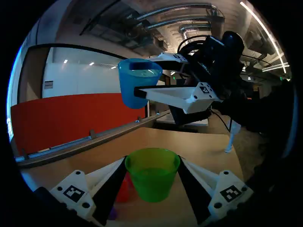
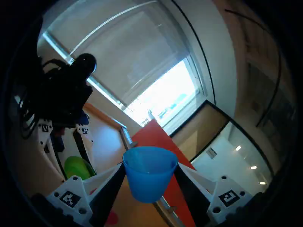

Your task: Pour water

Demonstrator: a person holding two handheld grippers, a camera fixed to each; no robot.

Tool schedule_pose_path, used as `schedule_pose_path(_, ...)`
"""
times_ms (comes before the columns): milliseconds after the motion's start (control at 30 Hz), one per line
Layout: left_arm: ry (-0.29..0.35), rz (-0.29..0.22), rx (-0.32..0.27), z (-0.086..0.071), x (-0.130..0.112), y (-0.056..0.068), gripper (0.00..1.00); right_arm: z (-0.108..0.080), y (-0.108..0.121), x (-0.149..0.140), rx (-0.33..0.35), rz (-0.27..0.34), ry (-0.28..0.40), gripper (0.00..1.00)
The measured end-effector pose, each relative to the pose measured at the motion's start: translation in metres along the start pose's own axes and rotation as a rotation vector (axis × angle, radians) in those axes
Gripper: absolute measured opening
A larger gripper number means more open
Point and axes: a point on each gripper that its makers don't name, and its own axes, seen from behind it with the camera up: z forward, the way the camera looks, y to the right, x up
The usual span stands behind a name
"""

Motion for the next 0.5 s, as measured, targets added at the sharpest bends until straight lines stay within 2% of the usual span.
schedule_pose_path(233, -0.007, 0.002, 0.000, -0.001, 0.000, 0.002, 0.89, -0.007, -0.004, 0.000, 0.017, 0.258, 0.010, 0.91)
schedule_pose_path(500, -0.013, 0.004, 0.002, -0.003, 0.001, 0.001, 0.89, -0.011, -0.010, 0.002, 0.043, 0.480, 0.004, 0.91)
